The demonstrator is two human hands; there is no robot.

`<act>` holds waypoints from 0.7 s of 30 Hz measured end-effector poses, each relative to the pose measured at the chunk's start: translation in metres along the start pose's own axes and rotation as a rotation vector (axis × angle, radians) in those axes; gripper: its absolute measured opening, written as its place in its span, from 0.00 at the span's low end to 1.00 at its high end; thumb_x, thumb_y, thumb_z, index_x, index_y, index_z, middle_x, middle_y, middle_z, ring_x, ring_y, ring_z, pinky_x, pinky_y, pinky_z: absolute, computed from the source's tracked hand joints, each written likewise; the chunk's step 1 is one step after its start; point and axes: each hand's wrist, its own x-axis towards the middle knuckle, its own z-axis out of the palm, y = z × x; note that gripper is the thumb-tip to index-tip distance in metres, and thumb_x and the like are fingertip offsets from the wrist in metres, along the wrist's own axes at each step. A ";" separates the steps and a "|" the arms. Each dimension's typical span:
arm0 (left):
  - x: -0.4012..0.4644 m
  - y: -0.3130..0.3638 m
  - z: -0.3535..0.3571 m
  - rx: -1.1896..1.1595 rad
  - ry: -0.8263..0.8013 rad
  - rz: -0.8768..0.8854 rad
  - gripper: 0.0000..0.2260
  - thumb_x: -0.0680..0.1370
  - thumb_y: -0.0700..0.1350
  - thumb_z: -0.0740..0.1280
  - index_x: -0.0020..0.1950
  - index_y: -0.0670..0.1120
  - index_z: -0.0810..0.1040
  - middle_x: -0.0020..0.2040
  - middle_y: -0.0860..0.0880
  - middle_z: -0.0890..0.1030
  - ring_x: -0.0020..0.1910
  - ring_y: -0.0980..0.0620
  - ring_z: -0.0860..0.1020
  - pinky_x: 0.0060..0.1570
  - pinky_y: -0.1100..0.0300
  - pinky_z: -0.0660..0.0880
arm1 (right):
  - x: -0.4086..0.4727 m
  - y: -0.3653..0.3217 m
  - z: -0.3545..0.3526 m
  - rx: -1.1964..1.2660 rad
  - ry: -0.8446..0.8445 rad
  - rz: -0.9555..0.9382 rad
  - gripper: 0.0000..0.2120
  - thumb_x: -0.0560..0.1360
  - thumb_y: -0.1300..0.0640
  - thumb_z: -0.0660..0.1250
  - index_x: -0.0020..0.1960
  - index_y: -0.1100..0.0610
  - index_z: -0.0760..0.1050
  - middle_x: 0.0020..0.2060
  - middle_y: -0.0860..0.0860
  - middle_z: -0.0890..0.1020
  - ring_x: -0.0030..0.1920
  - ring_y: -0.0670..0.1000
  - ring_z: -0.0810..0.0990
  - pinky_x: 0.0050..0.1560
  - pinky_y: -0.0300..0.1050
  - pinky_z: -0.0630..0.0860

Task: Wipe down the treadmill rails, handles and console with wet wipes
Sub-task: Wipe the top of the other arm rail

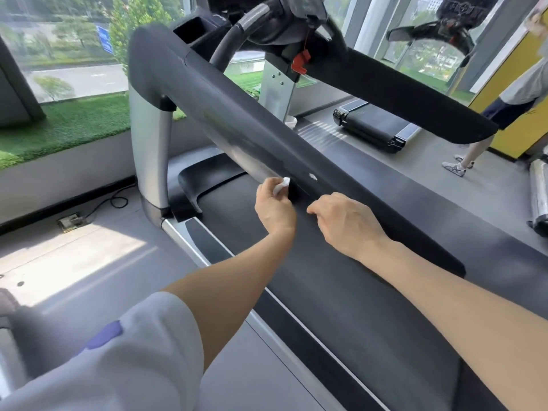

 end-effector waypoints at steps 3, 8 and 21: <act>-0.029 0.000 0.003 0.024 -0.022 0.000 0.11 0.75 0.32 0.60 0.43 0.47 0.76 0.47 0.47 0.78 0.37 0.57 0.73 0.40 0.70 0.70 | -0.020 0.010 -0.002 0.002 0.003 0.017 0.15 0.78 0.63 0.57 0.60 0.55 0.77 0.52 0.49 0.80 0.55 0.52 0.74 0.50 0.47 0.74; -0.060 0.000 -0.001 0.072 -0.202 0.007 0.04 0.77 0.38 0.65 0.43 0.44 0.76 0.41 0.48 0.79 0.35 0.57 0.75 0.37 0.66 0.71 | -0.032 0.015 -0.010 0.002 -0.002 0.032 0.14 0.79 0.62 0.56 0.59 0.55 0.77 0.52 0.50 0.79 0.55 0.52 0.73 0.49 0.46 0.73; 0.011 0.036 -0.004 0.171 -0.053 0.094 0.06 0.80 0.43 0.62 0.48 0.42 0.76 0.49 0.45 0.77 0.42 0.52 0.72 0.39 0.68 0.63 | -0.033 0.006 -0.012 0.059 0.092 0.082 0.16 0.78 0.65 0.57 0.60 0.57 0.78 0.50 0.52 0.81 0.52 0.55 0.75 0.48 0.47 0.73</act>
